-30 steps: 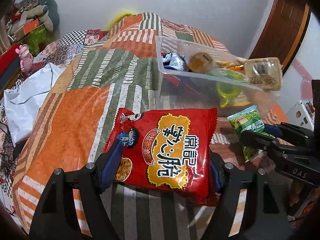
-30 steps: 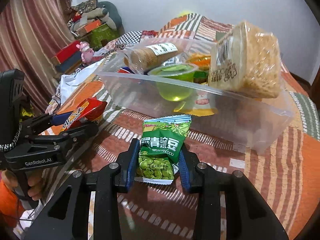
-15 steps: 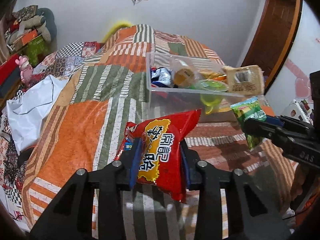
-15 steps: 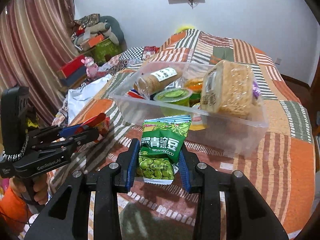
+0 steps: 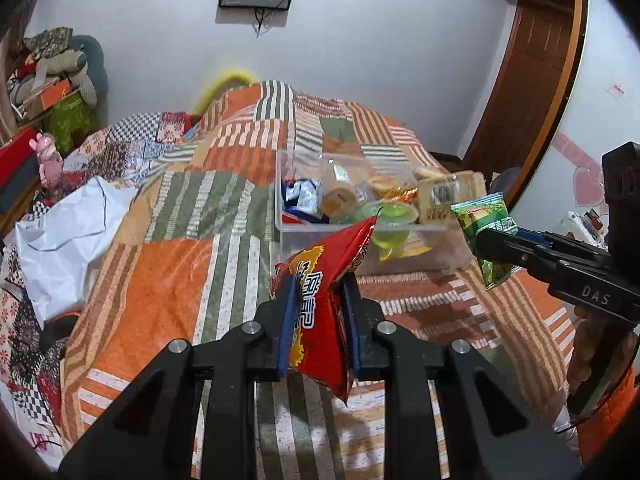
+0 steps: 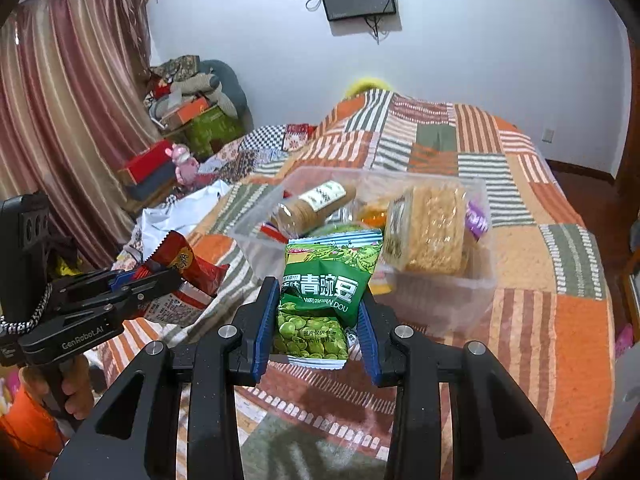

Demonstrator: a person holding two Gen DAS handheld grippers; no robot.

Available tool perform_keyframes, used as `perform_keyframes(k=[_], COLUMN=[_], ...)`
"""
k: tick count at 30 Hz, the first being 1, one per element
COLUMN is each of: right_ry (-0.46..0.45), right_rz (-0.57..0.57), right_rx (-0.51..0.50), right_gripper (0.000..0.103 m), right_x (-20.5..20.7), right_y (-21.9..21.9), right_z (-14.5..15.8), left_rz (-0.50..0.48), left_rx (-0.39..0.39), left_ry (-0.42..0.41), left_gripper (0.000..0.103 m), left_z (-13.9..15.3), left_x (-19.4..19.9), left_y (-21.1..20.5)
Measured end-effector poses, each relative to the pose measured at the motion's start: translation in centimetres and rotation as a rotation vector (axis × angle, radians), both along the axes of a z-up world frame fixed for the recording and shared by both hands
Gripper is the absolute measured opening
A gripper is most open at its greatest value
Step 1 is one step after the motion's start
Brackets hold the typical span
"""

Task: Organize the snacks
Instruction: 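Carry the chip bag over the box with the left tool while the right carries the pea bag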

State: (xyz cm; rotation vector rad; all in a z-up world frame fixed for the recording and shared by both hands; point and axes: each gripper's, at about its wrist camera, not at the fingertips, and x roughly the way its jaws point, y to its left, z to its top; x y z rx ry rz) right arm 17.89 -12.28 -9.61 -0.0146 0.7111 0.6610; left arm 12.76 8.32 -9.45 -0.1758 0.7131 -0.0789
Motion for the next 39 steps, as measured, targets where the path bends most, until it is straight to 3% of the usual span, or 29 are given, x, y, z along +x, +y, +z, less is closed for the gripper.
perform_keyframes(k=[18, 39], right_ry=[-0.071, -0.005], right_rz=[-0.035, -0.032], right_rx=[0.061, 0.036], right_gripper=[0.034, 0.034], right_x=[1.9, 7.2], right_y=[-0.8, 1.0], right_z=[3.3, 1.7], left_rz=[-0.029, 0.009], left_rx=[0.027, 0.023], left_ry=[-0.127, -0.09], left_gripper=[0.022, 0.022], left_z=[6.0, 3.6], left_x=[2.3, 11.2], left_y=[-1.7, -2.9])
